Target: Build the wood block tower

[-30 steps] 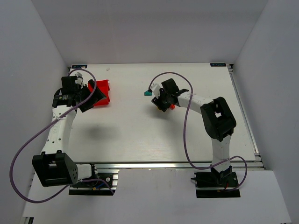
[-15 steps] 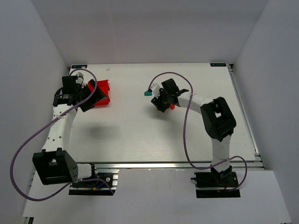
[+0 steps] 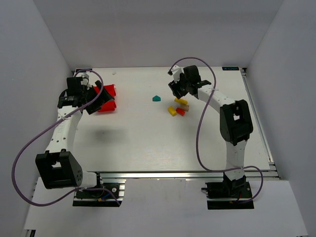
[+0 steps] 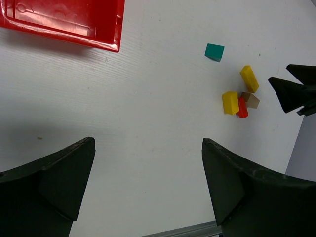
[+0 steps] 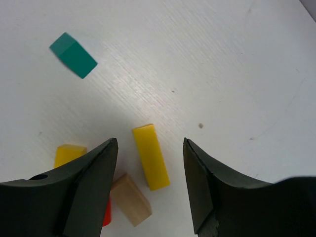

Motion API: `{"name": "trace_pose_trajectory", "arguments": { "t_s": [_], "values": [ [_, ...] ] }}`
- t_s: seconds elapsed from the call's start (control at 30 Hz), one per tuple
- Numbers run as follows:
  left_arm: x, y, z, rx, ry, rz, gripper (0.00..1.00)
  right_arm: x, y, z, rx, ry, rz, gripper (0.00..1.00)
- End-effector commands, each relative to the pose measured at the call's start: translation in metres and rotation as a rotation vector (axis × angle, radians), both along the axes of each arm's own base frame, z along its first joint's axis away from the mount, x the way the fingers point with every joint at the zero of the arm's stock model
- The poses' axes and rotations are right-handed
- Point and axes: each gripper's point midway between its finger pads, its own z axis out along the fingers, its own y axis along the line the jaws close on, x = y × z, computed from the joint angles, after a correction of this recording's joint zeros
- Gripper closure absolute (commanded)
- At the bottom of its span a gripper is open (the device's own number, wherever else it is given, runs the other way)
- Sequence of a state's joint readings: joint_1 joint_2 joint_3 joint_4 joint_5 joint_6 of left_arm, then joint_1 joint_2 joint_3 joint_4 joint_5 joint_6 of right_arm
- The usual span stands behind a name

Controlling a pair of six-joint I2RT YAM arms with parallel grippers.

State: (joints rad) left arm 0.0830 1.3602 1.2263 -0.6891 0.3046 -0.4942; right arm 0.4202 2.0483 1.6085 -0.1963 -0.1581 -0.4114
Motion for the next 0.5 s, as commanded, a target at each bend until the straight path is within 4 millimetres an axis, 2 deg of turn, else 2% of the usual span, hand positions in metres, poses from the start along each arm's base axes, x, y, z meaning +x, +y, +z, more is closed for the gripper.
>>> {"name": "trace_pose_trajectory", "arguments": {
  "t_s": [0.0, 0.07, 0.23, 0.47],
  "values": [
    [0.012, -0.001, 0.018, 0.001, -0.065, -0.016, 0.02, 0.012, -0.012, -0.016, -0.041, 0.032, -0.024, 0.38],
    [0.013, -0.001, 0.016, 0.003, -0.062, -0.015, 0.02, 0.016, -0.018, -0.024, -0.065, 0.045, -0.021, 0.39],
    [0.015, 0.000, 0.010, 0.003, -0.047, -0.015, 0.02, 0.009, -0.025, -0.051, -0.118, 0.107, 0.023, 0.39],
    [0.015, 0.001, 0.007, 0.009, -0.037, -0.010, 0.02, 0.004, -0.034, -0.073, -0.164, 0.160, 0.013, 0.39]
  ]
}}
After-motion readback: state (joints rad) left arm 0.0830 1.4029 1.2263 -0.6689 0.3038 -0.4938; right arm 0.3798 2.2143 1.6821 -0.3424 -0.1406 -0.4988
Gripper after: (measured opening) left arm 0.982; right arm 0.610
